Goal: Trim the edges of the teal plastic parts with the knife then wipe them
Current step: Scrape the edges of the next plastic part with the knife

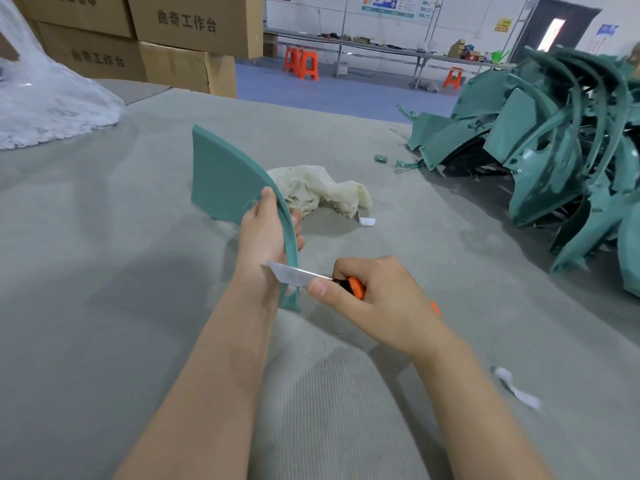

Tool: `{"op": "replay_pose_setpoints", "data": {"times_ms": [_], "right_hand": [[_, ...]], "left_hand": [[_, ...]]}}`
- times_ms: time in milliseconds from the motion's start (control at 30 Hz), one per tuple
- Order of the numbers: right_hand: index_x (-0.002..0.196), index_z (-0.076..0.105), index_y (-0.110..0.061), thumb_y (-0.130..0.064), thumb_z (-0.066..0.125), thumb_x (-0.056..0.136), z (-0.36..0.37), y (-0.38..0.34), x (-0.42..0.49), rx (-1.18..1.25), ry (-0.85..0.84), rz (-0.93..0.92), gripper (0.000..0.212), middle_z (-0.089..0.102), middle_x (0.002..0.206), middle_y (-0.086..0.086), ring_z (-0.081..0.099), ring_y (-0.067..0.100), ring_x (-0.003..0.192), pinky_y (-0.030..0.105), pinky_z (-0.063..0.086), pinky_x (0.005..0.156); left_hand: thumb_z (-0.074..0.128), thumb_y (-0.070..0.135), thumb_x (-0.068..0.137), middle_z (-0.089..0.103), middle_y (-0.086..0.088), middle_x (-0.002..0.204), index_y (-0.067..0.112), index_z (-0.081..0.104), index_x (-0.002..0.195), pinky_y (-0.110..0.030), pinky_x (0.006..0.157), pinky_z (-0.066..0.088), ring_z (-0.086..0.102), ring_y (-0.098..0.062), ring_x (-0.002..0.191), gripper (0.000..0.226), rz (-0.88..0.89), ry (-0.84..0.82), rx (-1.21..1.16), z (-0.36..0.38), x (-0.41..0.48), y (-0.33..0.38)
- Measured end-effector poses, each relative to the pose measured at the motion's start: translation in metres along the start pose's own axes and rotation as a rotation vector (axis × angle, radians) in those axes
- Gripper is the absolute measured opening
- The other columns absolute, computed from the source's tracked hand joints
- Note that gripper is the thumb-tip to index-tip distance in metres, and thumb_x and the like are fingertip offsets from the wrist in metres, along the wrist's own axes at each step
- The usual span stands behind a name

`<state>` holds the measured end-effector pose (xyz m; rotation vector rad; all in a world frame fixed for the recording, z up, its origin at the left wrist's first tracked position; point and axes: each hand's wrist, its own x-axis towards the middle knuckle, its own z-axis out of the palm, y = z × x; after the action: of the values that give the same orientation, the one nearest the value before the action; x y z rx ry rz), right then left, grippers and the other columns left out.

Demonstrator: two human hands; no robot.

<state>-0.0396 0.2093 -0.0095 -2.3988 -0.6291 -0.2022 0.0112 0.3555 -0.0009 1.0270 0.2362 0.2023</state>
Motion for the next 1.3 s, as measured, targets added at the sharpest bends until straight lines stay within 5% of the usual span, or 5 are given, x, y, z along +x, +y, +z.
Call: {"op": "replay_pose_setpoints", "data": {"times_ms": [333, 467, 700, 1000, 1300], "right_hand": [[0.066, 0.052, -0.013, -0.084, 0.029, 0.064, -0.002, 0.002, 0.004, -0.036, 0.199, 0.182, 0.075, 0.036, 0.048, -0.005, 0.039, 0.012, 0.050, 0.034, 0.035, 0.054], [0.069, 0.052, -0.020, -0.077, 0.051, 0.066, -0.010, 0.004, 0.004, 0.134, 0.318, 0.210, 0.058, 0.041, 0.050, -0.011, 0.039, 0.006, 0.050, 0.018, 0.031, 0.049], [0.076, 0.068, -0.015, -0.041, 0.070, 0.079, -0.014, -0.003, 0.001, 0.336, 0.014, 0.174, 0.026, 0.063, 0.075, 0.018, 0.043, 0.012, 0.058, 0.028, 0.038, 0.058], [0.063, 0.057, -0.016, -0.026, 0.065, 0.083, -0.007, -0.010, 0.001, 0.233, -0.030, 0.134, 0.024, 0.057, 0.061, 0.009, 0.043, 0.011, 0.054, 0.032, 0.038, 0.055], [0.057, 0.041, -0.025, -0.023, 0.060, 0.088, -0.011, -0.010, 0.001, 0.168, -0.046, 0.083, 0.037, 0.041, 0.047, -0.012, 0.037, 0.007, 0.049, 0.019, 0.028, 0.049]], "left_hand": [[0.037, 0.030, 0.103, 0.045, 0.008, 0.044, 0.016, 0.043, 0.069, -0.012, 0.036, 0.031, 0.041, -0.004, 0.035, 0.037, 0.034, 0.007, 0.065, 0.006, -0.007, -0.007], [0.034, 0.031, 0.103, 0.044, 0.007, 0.047, 0.016, 0.044, 0.069, -0.019, 0.041, 0.032, 0.038, -0.004, 0.036, 0.039, 0.071, 0.050, 0.152, 0.008, -0.005, -0.008], [0.033, 0.034, 0.103, 0.048, 0.000, 0.069, 0.017, 0.045, 0.073, -0.031, 0.075, 0.040, 0.048, -0.021, 0.072, 0.036, 0.246, 0.155, 0.299, 0.007, -0.002, -0.013], [0.034, 0.024, 0.104, 0.034, 0.003, 0.059, 0.016, 0.031, 0.064, -0.011, 0.047, 0.031, 0.036, 0.003, 0.041, 0.041, 0.420, 0.201, 0.469, 0.012, -0.003, -0.017], [0.032, 0.030, 0.104, 0.044, -0.009, 0.071, 0.011, 0.042, 0.075, -0.017, 0.055, 0.036, 0.042, -0.019, 0.067, 0.036, 0.355, 0.093, 0.411, 0.013, -0.003, -0.018]]}}
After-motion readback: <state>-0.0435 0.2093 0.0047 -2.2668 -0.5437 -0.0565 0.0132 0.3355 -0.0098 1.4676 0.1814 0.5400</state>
